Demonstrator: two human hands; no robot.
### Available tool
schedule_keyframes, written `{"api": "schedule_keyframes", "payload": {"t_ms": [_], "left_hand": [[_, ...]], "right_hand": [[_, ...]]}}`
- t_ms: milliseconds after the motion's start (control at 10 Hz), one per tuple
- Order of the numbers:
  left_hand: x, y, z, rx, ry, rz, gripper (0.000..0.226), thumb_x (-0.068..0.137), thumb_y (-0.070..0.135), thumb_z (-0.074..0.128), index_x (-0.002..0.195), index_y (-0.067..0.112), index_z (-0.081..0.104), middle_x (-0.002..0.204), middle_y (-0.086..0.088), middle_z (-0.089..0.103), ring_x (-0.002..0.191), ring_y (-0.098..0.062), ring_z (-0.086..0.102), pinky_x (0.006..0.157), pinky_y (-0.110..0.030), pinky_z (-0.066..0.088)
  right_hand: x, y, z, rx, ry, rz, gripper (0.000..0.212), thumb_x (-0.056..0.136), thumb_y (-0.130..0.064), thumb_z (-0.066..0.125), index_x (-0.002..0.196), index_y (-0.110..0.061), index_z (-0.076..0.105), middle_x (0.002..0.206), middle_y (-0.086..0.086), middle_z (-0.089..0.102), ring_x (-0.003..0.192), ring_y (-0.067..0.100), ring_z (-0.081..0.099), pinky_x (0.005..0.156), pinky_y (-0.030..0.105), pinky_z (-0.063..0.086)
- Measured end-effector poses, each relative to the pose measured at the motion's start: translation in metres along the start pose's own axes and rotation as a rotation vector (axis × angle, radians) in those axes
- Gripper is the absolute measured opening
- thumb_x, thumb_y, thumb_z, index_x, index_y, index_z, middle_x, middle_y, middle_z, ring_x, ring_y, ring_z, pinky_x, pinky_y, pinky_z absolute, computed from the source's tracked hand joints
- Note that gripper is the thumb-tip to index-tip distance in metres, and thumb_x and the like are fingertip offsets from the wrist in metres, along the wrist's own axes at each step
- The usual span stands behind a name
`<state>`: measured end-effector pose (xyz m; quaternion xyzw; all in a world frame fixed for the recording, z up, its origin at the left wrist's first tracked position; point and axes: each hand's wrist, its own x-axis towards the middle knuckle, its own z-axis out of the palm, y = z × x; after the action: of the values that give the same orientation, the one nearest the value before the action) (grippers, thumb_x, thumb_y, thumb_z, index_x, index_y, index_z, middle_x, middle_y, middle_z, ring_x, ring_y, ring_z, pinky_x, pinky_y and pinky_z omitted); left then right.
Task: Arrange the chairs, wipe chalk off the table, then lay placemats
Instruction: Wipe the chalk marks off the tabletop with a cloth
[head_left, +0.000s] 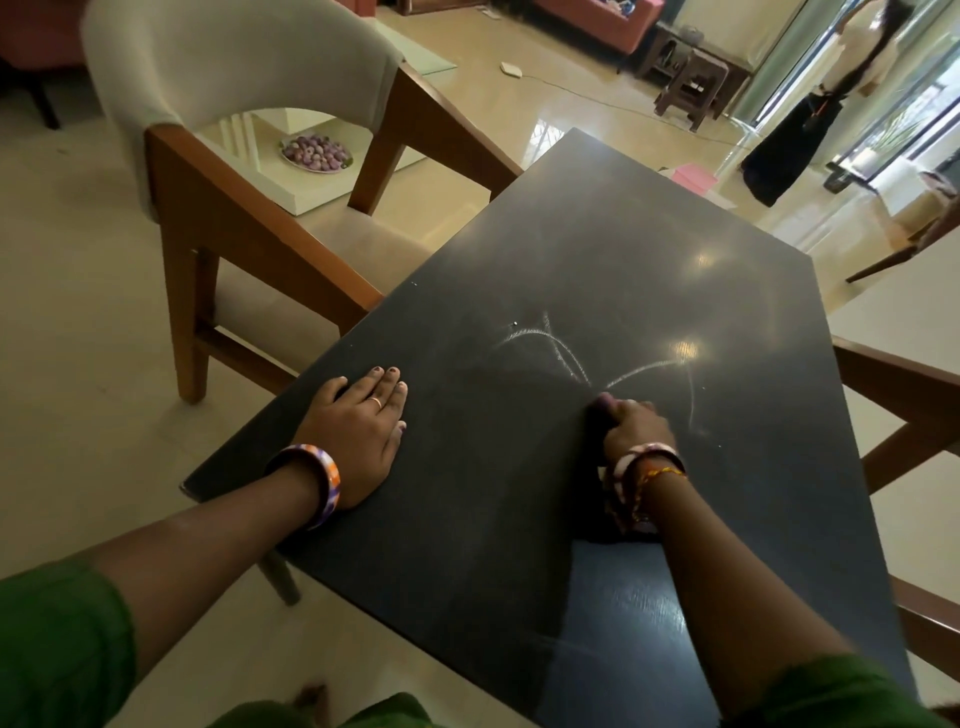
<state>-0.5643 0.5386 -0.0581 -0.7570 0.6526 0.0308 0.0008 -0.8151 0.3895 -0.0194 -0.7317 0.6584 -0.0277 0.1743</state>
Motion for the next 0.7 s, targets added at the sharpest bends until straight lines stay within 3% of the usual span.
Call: {"api": "schedule_keyframes", "payload": {"t_ms": [200, 300, 400, 500, 600, 700], "left_hand": [[-0.002, 0.005, -0.002, 0.024, -0.005, -0.019, 0.054, 0.099, 0.036, 0.020, 0.149, 0.015, 0.012, 0.157, -0.002, 0.012, 0.144, -0.017, 0.010, 0.115, -0.037, 0.013], [-0.002, 0.005, -0.003, 0.015, -0.002, -0.019, 0.054, 0.099, 0.036, 0.019, 0.149, 0.015, 0.012, 0.157, -0.002, 0.012, 0.144, -0.016, 0.010, 0.115, -0.037, 0.013], [-0.001, 0.005, -0.001, 0.017, 0.005, -0.016, 0.054, 0.099, 0.036, 0.019, 0.149, 0.016, 0.012, 0.157, -0.002, 0.012, 0.144, -0.017, 0.011, 0.115, -0.037, 0.013], [0.000, 0.005, -0.001, 0.020, -0.004, -0.012, 0.054, 0.099, 0.037, 0.019, 0.149, 0.016, 0.012, 0.157, -0.002, 0.012, 0.144, -0.017, 0.011, 0.115, -0.038, 0.014], [0.000, 0.004, -0.002, 0.003, -0.003, -0.008, 0.054, 0.099, 0.036, 0.019, 0.149, 0.015, 0.012, 0.157, -0.002, 0.012, 0.144, -0.017, 0.011, 0.114, -0.038, 0.014], [-0.002, 0.004, -0.002, -0.008, -0.001, -0.008, 0.054, 0.099, 0.036, 0.019, 0.149, 0.015, 0.011, 0.157, -0.002, 0.010, 0.144, -0.016, 0.009, 0.115, -0.037, 0.013]], "right_hand": [[-0.025, 0.012, 0.014, 0.002, -0.031, -0.179, 0.037, 0.099, -0.020, 0.039, 0.131, -0.033, 0.051, 0.146, -0.002, 0.040, 0.133, 0.025, 0.040, 0.109, 0.034, 0.031], [-0.012, 0.024, -0.002, -0.065, 0.011, -0.109, 0.041, 0.098, -0.012, 0.037, 0.130, -0.032, 0.052, 0.142, 0.003, 0.043, 0.129, 0.027, 0.044, 0.106, 0.034, 0.033], [0.010, 0.024, -0.020, -0.167, 0.029, 0.043, 0.037, 0.099, -0.013, 0.034, 0.131, -0.018, 0.052, 0.133, 0.015, 0.048, 0.126, 0.032, 0.043, 0.104, 0.035, 0.033], [0.007, 0.006, -0.013, -0.145, 0.028, 0.039, 0.036, 0.098, -0.013, 0.035, 0.130, -0.016, 0.053, 0.131, 0.017, 0.048, 0.126, 0.032, 0.043, 0.104, 0.034, 0.033], [-0.021, -0.026, 0.013, -0.056, -0.010, -0.201, 0.040, 0.098, -0.011, 0.039, 0.132, -0.026, 0.051, 0.143, 0.004, 0.041, 0.133, 0.023, 0.038, 0.108, 0.026, 0.026], [-0.037, -0.030, 0.024, -0.066, -0.049, -0.316, 0.039, 0.100, -0.016, 0.040, 0.136, -0.029, 0.046, 0.150, -0.004, 0.034, 0.139, 0.018, 0.030, 0.111, 0.026, 0.022]]}}
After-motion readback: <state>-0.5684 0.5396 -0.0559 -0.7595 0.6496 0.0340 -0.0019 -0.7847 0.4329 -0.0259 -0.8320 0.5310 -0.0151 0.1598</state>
